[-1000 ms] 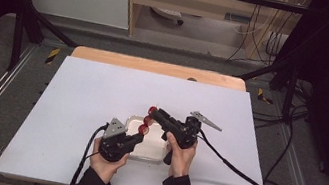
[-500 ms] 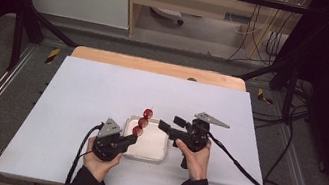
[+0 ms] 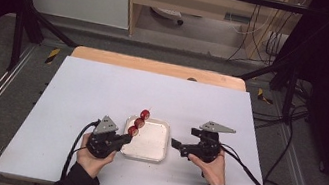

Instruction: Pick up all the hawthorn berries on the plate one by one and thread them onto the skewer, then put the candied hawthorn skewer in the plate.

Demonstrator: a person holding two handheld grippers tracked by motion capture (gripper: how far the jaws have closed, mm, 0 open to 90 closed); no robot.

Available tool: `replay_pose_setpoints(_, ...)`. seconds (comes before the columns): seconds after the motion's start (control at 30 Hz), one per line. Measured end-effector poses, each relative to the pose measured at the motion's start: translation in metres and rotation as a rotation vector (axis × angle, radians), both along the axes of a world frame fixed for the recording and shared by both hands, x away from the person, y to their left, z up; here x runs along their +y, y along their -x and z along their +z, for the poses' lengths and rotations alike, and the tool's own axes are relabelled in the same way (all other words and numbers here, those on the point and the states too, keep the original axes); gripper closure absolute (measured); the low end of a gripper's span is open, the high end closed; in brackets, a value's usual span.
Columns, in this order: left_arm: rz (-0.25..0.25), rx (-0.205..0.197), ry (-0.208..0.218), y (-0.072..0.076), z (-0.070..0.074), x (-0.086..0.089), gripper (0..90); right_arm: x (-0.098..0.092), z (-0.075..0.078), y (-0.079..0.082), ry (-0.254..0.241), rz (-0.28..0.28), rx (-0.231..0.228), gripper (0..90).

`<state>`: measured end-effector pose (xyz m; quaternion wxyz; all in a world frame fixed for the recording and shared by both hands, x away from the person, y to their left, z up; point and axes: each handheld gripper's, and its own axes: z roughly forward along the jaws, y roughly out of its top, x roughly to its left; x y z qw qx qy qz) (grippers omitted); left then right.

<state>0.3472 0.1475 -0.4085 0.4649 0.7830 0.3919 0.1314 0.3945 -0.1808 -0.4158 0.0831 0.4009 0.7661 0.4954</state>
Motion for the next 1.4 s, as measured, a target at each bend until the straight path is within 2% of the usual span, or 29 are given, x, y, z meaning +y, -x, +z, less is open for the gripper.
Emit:
replay_pose_setpoints(0.27,-0.025,0.019,-0.035,-0.006,0.007,0.003,87.9,-0.028,-0.018,0.011,0.082,0.016,-0.005,1.0)
replay_pose_setpoints(0.43,-0.043,0.048,-0.062,-0.012,0.01,0.001,87.8,-0.043,-0.026,0.019,0.087,0.023,0.001,0.8)
replay_pose_setpoints(0.53,-0.044,0.05,-0.089,-0.015,0.01,-0.001,87.8,-0.051,-0.03,0.023,0.081,0.017,0.01,0.8)
replay_pose_setpoints(0.67,-0.043,0.069,-0.108,-0.021,0.01,-0.005,87.7,-0.06,-0.034,0.029,0.105,0.012,0.007,0.8)
replay_pose_setpoints(1.0,-0.065,0.113,-0.177,-0.035,0.008,-0.019,87.7,-0.069,-0.037,0.037,0.128,0.01,0.012,0.7)
replay_pose_setpoints(1.4,-0.069,0.173,-0.248,-0.046,-0.003,-0.033,87.7,-0.074,-0.04,0.039,0.135,-0.001,0.01,0.7)
